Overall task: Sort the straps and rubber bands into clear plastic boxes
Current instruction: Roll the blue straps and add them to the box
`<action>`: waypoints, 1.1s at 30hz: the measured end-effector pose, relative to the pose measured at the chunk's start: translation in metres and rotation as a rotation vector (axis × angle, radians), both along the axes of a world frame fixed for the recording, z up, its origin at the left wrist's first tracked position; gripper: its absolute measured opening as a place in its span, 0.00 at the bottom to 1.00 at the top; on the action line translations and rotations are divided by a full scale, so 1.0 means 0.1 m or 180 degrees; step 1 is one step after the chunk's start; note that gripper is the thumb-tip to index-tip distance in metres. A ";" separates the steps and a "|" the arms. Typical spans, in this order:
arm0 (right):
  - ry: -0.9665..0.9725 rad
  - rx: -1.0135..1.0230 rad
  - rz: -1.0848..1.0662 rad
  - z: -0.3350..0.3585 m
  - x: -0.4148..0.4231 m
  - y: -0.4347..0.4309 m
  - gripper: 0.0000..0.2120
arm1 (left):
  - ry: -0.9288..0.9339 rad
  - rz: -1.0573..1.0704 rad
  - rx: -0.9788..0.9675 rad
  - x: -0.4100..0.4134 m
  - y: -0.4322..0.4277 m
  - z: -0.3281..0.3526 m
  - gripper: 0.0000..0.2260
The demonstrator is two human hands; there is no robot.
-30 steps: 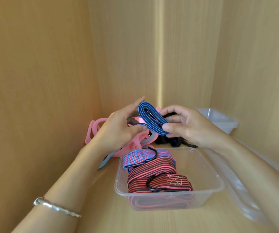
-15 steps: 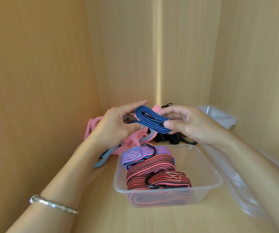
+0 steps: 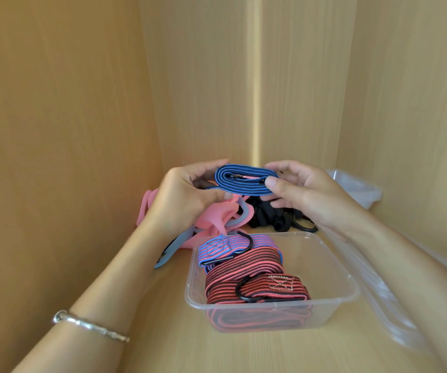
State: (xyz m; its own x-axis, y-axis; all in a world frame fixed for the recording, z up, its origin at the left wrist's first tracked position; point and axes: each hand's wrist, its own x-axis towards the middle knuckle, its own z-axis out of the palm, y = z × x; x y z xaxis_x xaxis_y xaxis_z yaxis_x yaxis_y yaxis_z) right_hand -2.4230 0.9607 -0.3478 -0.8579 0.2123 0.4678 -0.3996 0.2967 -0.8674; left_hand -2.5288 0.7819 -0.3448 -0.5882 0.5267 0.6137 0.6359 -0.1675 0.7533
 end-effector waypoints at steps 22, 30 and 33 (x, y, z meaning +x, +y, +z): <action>0.0418 -0.1464 -0.0388 0.06 -0.02 -0.11 0.08 | -0.0079 -0.0251 -0.0095 0.11 0.00 -0.01 0.19; 0.0219 -0.1135 0.0027 0.05 0.03 -0.22 0.12 | -0.0052 -0.0218 -0.0052 0.16 0.05 -0.02 0.17; 0.0004 -0.0919 0.0304 0.00 0.02 -0.32 0.17 | -0.0049 -0.0121 0.0067 0.17 0.06 0.00 0.16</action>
